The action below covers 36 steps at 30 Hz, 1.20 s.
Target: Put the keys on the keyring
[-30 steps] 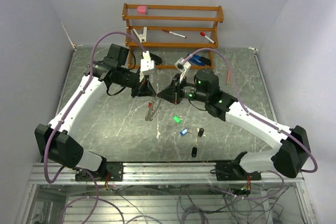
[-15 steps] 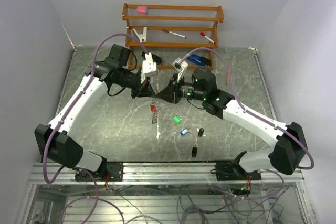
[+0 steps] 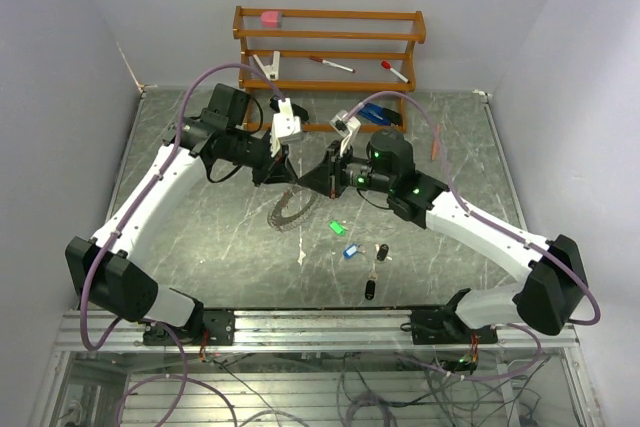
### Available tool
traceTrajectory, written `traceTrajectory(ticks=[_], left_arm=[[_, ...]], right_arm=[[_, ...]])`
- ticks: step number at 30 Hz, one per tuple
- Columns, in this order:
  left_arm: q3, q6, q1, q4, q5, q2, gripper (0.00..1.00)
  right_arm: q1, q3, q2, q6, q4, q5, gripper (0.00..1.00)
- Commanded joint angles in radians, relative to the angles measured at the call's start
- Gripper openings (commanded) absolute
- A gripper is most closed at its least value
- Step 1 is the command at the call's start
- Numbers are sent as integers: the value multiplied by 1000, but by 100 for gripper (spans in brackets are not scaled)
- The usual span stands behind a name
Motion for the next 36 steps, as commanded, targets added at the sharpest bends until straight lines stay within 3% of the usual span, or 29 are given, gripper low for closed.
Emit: traceTrajectory(ticks=[1, 4, 11, 21, 36], left_arm=[[-4, -100, -12, 143, 38, -65, 15], [-4, -110, -12, 144, 50, -68, 23], [-15, -144, -12, 159, 161, -54, 29], [-50, -165, -11, 203, 118, -56, 29], [-52, -194, -11, 222, 203, -27, 26]], right_arm=[[3, -38, -70, -6, 64, 62, 0], [2, -65, -113, -22, 82, 96, 0], [2, -103, -160, -28, 137, 103, 0], [3, -112, -208, -40, 164, 113, 0], [2, -115, -190, -23, 195, 94, 0]])
